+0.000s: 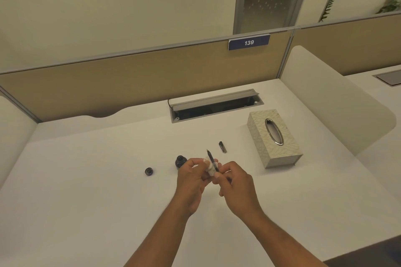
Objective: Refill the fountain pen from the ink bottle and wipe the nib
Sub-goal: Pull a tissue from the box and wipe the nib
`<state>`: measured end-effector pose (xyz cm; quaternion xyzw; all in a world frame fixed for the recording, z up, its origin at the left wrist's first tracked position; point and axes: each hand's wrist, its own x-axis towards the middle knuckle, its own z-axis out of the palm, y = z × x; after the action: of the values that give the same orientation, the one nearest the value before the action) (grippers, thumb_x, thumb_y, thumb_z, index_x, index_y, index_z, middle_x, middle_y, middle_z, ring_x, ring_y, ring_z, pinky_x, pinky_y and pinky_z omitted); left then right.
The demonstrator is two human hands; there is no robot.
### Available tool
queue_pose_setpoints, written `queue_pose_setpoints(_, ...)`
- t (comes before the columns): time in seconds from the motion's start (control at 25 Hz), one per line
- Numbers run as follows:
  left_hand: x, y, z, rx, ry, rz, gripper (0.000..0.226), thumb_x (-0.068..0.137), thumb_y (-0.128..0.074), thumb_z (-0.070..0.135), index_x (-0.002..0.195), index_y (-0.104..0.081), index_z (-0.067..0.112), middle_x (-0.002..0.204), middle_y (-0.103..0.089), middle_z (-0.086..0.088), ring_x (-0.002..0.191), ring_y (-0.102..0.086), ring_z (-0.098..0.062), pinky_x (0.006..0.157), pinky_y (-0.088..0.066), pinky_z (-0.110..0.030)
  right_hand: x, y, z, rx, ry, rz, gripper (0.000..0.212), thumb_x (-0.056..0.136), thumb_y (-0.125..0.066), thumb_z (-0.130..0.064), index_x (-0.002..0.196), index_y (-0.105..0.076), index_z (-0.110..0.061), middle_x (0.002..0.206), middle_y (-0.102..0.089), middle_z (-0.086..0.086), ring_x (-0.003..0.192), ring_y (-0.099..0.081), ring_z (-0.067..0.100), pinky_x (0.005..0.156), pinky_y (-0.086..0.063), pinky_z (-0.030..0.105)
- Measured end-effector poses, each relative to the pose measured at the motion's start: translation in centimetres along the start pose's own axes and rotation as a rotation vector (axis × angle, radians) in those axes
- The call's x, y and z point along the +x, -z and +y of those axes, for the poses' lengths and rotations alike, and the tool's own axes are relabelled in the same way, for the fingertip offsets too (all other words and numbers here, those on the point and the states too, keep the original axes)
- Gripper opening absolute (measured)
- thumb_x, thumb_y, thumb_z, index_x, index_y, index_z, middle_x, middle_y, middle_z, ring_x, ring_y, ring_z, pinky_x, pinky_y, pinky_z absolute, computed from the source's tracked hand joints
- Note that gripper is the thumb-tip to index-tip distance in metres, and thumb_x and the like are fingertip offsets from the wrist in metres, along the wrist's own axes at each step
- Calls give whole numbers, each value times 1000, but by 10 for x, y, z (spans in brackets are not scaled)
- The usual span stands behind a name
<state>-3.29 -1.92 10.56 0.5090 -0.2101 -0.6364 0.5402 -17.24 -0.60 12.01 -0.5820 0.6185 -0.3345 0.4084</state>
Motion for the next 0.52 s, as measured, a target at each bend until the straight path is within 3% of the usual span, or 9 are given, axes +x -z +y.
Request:
queue_pose_setpoints(0.16,-1,4,0,-53,26,-22,23,105,-61,5,127,-62,-3,118,-80,-24,110,-79,-36,95,-63,-48,4,-3,4,-73,15,2,13,99,-67,-23,88,-59,-22,79,-77,-4,55,-63,5,55,-47,12)
queue_pose_setpoints(0.24,-2,6,0,-43,31,-44,22,104,-59,3,120,-75,1,122,-78,-26,112,-78,-37,96,-62,-46,7,-5,8,-101,21,0,17,98,-67,-21,84,-59,-23,78,-76,-4,56,-62,6,55,-46,11)
queue_pose_setpoints(0.36,-4,5,-3,-5,35,-85,25,104,-59,5,98,-84,3,116,-78,-26,99,-73,-35,89,-59,-43,10,-9,14,-127,28,3,19,98,-67,-21,82,-58,-22,76,-75,-2,58,-64,10,53,-46,11)
queue_pose_setpoints(0.52,1,6,-11,20,33,-70,25,105,-64,12,109,-76,-10,111,-79,-25,89,-72,-31,83,-60,-39,13,-15,21,-141,17,-3,18,99,-68,-25,83,-61,-18,77,-75,0,64,-68,17,55,-47,14)
